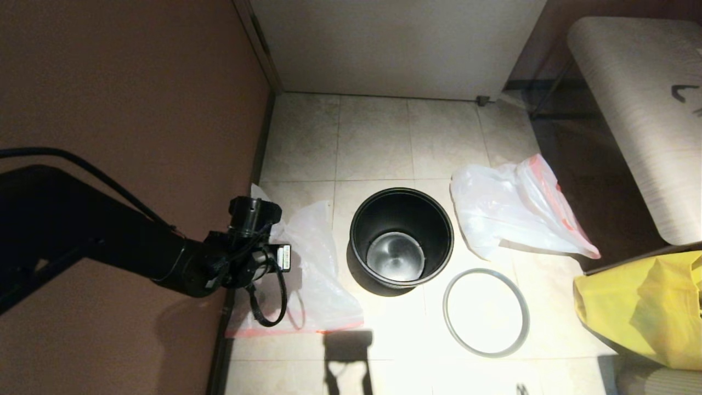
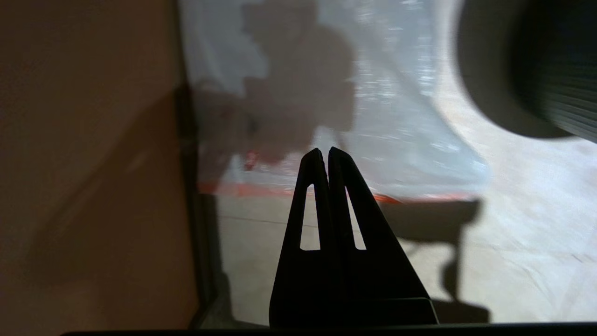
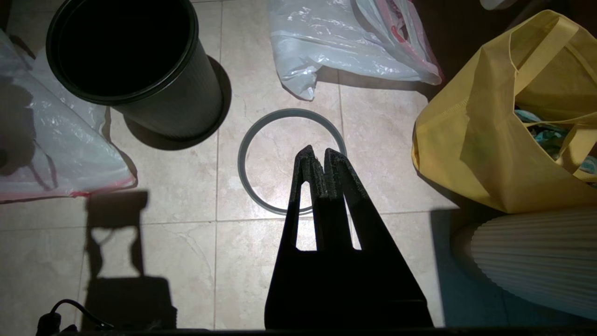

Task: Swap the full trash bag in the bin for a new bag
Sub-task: Pick up a new trash bag

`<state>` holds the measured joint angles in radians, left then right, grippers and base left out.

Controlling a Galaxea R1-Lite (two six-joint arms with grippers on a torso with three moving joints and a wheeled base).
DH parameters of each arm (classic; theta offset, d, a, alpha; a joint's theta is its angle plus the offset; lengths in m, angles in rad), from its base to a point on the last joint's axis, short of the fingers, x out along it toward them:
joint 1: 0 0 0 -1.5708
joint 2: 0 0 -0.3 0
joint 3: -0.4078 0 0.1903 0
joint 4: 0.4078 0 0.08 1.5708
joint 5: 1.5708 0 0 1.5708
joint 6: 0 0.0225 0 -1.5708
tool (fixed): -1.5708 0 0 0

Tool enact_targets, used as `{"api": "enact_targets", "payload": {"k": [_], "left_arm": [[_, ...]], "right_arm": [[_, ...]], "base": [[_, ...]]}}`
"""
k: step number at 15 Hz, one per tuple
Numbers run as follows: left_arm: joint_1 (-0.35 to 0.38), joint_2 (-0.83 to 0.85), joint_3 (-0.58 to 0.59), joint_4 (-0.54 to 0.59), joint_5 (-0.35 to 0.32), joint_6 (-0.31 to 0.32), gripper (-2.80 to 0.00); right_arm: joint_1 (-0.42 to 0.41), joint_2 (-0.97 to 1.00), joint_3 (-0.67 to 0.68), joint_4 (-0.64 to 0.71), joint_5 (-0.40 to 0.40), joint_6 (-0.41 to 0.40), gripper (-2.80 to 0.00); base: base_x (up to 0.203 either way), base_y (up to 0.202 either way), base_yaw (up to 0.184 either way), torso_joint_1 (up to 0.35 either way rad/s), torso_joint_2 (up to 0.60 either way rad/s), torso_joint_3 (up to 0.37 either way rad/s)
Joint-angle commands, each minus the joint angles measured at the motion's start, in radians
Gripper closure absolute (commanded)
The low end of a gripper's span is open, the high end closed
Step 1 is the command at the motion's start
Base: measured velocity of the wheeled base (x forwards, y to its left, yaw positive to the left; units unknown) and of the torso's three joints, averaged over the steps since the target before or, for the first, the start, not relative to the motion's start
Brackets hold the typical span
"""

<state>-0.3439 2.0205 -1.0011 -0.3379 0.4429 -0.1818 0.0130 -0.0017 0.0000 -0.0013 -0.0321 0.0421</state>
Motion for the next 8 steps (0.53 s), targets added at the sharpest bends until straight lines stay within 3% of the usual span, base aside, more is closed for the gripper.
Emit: {"api": "enact_targets", "payload": {"k": [1, 4, 5, 8], "left_arm": [[0.039, 0.177, -0.078, 0.009, 0.058, -0.021, 0.00], [0.069, 0.301, -0.166, 0.011, 0.095, -0.029, 0.00], [0.072, 0.341, -0.201, 0.011, 0.101, -0.037, -2.80], [0.074, 0.439, -0.330, 0.010, 0.165, -0.115, -2.80]], "right_arm": [[0.000, 0.002, 0.001, 0.000, 0.000, 0.000, 0.00], [0.001, 0.002, 0.002, 0.000, 0.000, -0.001, 0.00], [0.000, 0.002, 0.000, 0.000, 0.000, 0.000, 0.00], [0.001, 0.002, 0.002, 0.000, 0.000, -0.001, 0.00]], "base": [[0.000, 0.000, 0.000, 0.000, 0.00, 0.000], [0.000, 0.000, 0.000, 0.000, 0.00, 0.000], [0.000, 0.000, 0.000, 0.000, 0.00, 0.000], [0.000, 0.000, 0.000, 0.000, 0.00, 0.000]]}}
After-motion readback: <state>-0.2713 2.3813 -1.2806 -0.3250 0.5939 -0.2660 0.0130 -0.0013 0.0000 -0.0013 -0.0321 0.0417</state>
